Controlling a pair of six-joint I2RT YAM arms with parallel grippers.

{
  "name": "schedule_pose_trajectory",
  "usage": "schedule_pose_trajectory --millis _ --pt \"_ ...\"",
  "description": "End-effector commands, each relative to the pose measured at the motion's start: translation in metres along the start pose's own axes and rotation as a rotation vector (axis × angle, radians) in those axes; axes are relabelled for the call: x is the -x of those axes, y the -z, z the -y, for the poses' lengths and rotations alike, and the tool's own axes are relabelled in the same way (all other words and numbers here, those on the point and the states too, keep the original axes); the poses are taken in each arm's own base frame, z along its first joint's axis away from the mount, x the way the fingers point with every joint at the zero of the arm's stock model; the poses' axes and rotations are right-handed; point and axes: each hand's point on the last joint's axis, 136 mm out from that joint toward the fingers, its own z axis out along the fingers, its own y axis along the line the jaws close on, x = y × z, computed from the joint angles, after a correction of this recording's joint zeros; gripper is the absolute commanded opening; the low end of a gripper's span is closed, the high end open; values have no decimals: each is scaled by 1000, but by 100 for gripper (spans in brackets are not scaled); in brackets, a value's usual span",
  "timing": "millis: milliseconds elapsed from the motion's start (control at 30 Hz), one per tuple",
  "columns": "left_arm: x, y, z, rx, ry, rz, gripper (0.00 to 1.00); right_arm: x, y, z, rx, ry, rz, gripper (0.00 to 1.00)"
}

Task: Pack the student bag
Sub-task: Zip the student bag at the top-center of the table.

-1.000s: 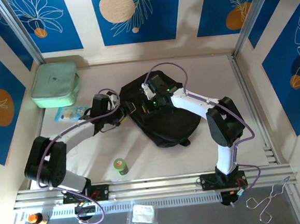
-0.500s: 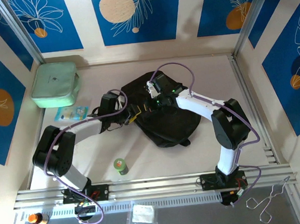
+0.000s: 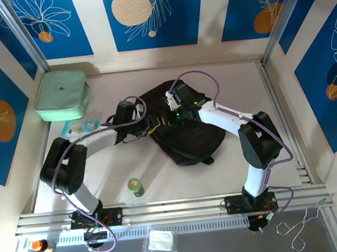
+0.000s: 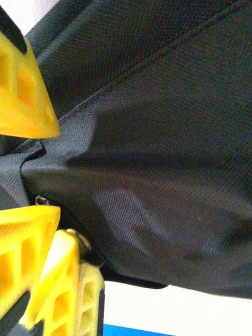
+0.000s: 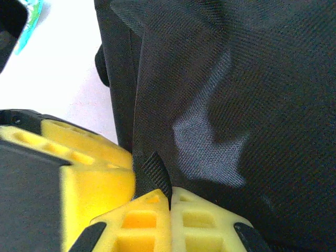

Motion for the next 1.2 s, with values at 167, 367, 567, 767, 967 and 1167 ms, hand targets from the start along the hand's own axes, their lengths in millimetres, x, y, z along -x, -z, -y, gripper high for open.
schedule_pose_trajectory --millis 167,367,567,767,967,1167 --pt "2 -17 11 -54 -5 -42 20 5 15 -6 8 -9 26 0" --pt "7 -13 6 -26 -17 -7 0 9 26 22 -144 -38 71 0" --pt "6 -5 -8 38 -33 5 0 18 46 56 -173 -129 122 0" --pt "4 -2 -14 54 -34 4 0 24 61 100 -283 -213 153 0" --pt "2 -1 -16 61 -34 -1 0 29 79 155 -461 -342 181 0" --pt "2 2 -16 70 -43 2 0 32 89 189 -604 -433 174 0"
